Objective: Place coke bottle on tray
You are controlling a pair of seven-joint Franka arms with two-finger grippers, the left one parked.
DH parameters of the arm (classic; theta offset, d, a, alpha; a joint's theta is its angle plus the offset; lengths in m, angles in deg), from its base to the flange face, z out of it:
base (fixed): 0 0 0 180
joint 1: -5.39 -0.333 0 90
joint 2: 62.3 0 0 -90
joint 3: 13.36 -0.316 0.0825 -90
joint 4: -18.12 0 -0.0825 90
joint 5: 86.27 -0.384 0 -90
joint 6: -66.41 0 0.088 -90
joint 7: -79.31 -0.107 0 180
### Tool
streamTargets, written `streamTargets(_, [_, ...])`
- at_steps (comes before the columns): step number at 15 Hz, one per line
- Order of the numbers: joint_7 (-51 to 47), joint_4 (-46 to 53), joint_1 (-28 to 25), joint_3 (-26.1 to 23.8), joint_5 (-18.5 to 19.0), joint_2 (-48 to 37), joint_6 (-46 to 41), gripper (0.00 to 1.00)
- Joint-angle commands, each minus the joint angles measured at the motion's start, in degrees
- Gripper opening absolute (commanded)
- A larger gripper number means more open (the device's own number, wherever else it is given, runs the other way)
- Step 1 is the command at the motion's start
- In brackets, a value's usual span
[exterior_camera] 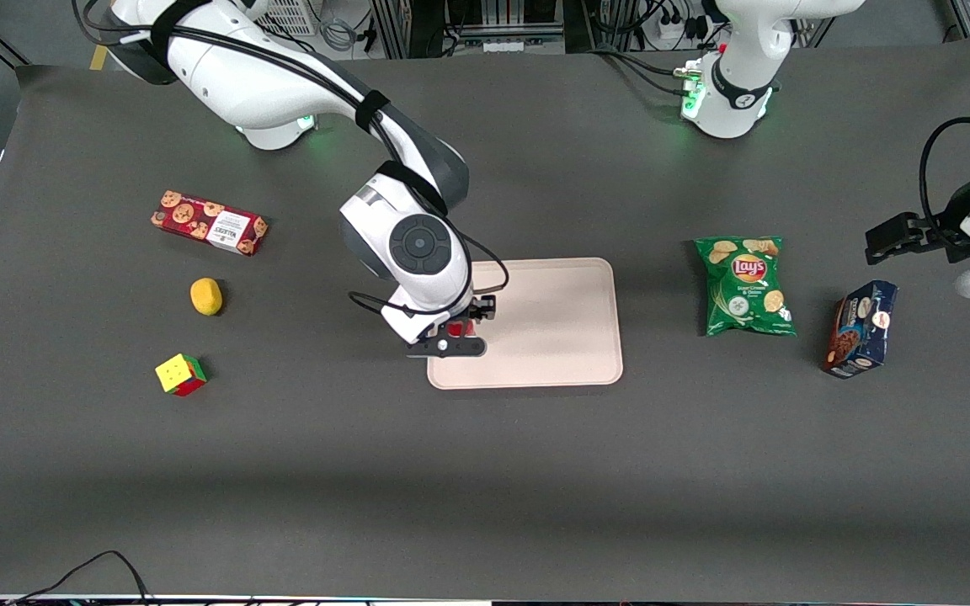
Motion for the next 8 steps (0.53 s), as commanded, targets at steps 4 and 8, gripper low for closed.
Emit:
streamTargets(4, [-0.4, -3.3, 7.0, -0.9, 0.5, -11.2, -4.7, 1.0])
streamTargets(8, [12.3, -11.3, 16.0, -0.8, -5.1, -23.9, -4.5, 1.0])
